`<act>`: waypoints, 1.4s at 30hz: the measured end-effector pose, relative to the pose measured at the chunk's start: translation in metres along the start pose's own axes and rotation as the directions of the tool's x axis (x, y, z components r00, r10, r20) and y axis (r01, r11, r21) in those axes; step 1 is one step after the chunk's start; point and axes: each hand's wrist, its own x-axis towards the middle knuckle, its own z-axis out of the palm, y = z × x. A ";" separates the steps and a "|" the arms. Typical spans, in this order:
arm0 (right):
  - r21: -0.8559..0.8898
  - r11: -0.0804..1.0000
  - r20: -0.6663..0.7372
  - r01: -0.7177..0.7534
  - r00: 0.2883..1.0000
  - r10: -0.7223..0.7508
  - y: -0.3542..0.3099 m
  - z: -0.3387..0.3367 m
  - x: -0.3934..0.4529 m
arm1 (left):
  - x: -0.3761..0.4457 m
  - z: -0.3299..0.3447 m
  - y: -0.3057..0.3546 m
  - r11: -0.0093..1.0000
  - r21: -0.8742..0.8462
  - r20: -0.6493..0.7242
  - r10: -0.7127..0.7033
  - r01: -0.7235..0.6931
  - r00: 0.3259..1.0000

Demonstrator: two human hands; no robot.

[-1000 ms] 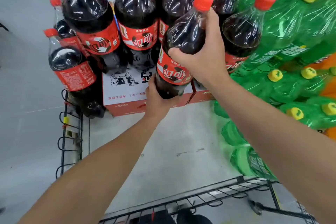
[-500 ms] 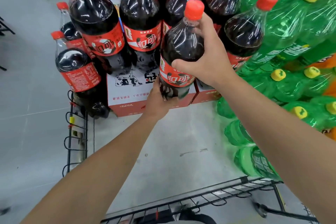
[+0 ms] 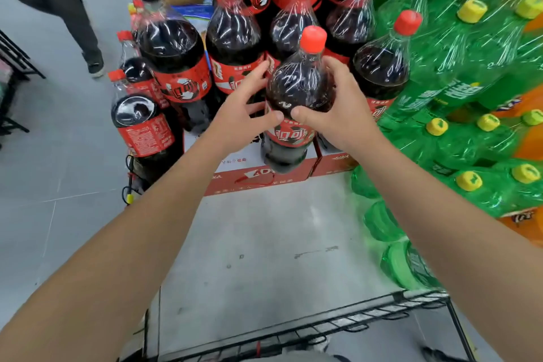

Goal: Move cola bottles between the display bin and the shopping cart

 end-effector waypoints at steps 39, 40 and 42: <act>-0.336 0.942 -0.081 -0.011 0.997 -0.017 -0.007 -0.031 0.011 | 0.013 0.083 -0.006 0.997 0.071 -0.307 -0.013 0.037 0.952; -0.324 0.946 -0.084 -0.006 0.996 -0.023 -0.005 -0.031 0.010 | 0.013 0.083 -0.007 0.997 0.072 -0.308 -0.009 0.033 0.951; -0.303 0.953 -0.103 0.001 0.994 -0.033 -0.003 -0.029 0.007 | 0.011 0.083 -0.009 0.997 0.073 -0.309 -0.007 0.031 0.951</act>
